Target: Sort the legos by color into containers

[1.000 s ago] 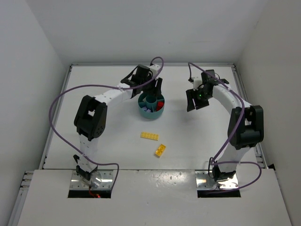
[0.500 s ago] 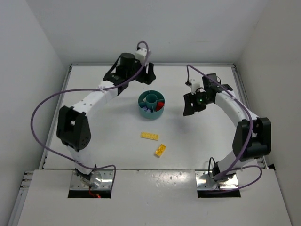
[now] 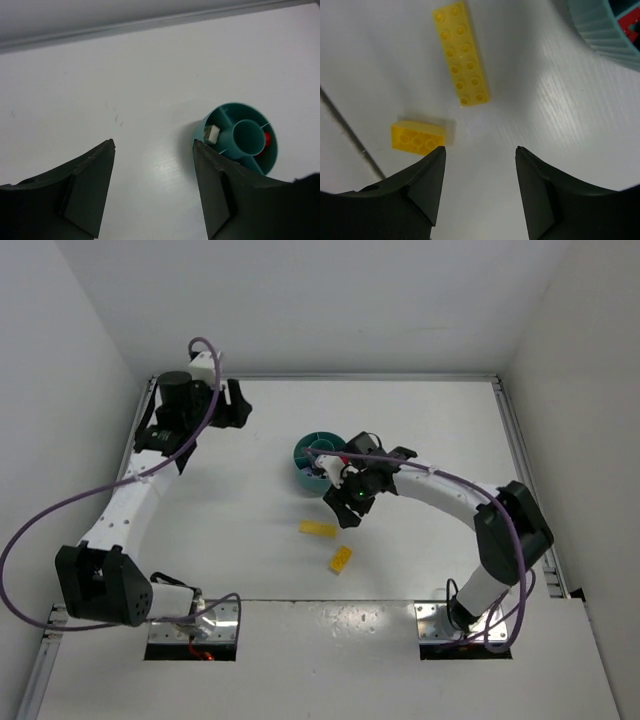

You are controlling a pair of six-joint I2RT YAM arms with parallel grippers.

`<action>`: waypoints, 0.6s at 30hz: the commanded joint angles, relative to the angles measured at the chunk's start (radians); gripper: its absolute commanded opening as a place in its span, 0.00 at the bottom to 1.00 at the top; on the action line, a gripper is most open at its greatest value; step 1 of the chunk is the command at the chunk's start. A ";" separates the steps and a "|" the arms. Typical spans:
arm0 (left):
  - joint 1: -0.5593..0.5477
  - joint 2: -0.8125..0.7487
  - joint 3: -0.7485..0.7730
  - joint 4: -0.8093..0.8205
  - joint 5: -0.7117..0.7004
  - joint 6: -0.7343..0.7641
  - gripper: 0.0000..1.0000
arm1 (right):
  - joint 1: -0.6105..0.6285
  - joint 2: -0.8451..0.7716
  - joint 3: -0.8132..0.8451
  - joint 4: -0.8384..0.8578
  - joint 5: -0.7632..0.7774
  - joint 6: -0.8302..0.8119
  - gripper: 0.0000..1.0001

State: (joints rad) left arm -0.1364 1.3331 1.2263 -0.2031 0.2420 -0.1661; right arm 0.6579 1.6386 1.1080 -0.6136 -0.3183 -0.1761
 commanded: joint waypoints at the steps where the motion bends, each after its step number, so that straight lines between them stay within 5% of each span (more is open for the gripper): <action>1: 0.066 -0.124 -0.082 -0.012 0.008 -0.010 0.69 | 0.031 0.067 0.015 0.135 0.126 0.001 0.59; 18: 0.144 -0.123 -0.159 -0.067 0.103 -0.033 0.69 | 0.151 0.276 0.124 0.123 0.202 -0.016 0.59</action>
State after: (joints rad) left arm -0.0067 1.2015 1.0668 -0.2916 0.3103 -0.1822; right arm 0.7914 1.9007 1.1938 -0.5014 -0.1287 -0.1780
